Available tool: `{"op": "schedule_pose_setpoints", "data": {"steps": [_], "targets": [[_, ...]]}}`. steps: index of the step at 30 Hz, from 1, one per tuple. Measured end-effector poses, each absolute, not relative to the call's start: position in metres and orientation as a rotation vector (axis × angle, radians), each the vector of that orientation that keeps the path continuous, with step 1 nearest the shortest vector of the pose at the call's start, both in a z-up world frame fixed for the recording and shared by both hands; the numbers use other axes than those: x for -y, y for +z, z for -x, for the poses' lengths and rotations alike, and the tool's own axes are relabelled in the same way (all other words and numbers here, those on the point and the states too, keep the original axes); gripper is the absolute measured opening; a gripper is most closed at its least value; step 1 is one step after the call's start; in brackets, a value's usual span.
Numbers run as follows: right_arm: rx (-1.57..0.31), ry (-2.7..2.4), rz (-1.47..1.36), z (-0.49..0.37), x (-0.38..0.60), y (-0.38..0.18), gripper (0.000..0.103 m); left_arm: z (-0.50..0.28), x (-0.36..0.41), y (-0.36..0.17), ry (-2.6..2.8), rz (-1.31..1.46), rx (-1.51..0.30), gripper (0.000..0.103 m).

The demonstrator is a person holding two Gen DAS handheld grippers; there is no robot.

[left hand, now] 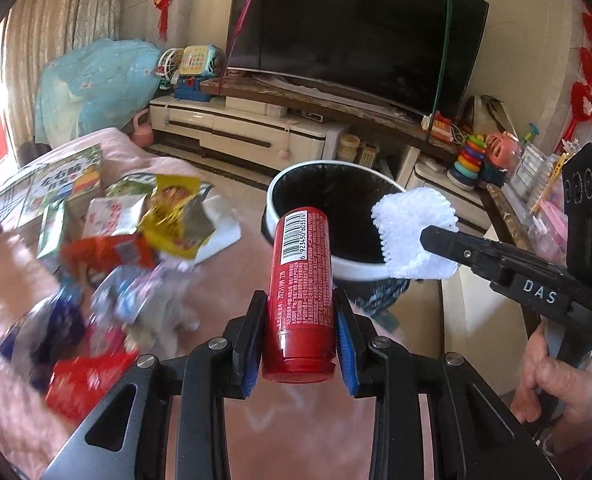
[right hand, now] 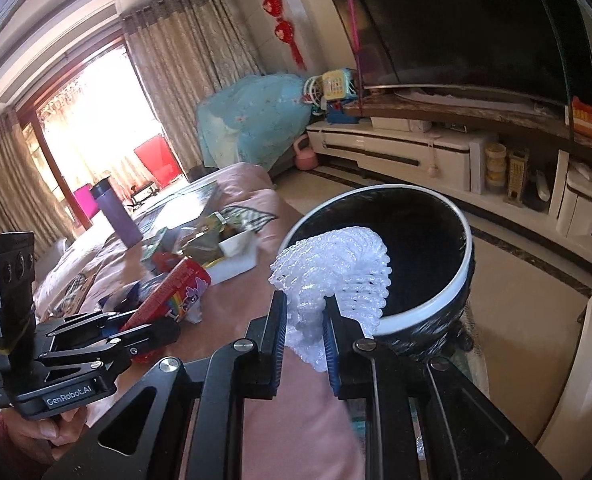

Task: Collect trash
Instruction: 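Carry both items over the black bin and open both tools to drop them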

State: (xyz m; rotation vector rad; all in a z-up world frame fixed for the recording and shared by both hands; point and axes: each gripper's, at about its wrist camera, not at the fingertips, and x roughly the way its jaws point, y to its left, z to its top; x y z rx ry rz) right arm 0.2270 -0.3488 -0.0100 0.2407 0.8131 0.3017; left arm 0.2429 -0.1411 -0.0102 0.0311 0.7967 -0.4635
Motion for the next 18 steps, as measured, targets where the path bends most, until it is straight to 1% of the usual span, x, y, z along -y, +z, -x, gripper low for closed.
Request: {"op": "schedule_pose_setpoints", "data": {"steps": [11,18], "targets": [[-0.860,0.292,-0.254,-0.282,0.381,-0.023,0.018,-0.331,0.190,-0.024,-0.509,-0.030,-0.862,0.030],[-0.908,0.296,-0.253,-0.303,0.394,-0.036,0.018,-0.382,0.211,-0.033,-0.510,-0.037,-0.897,0.031]]}}
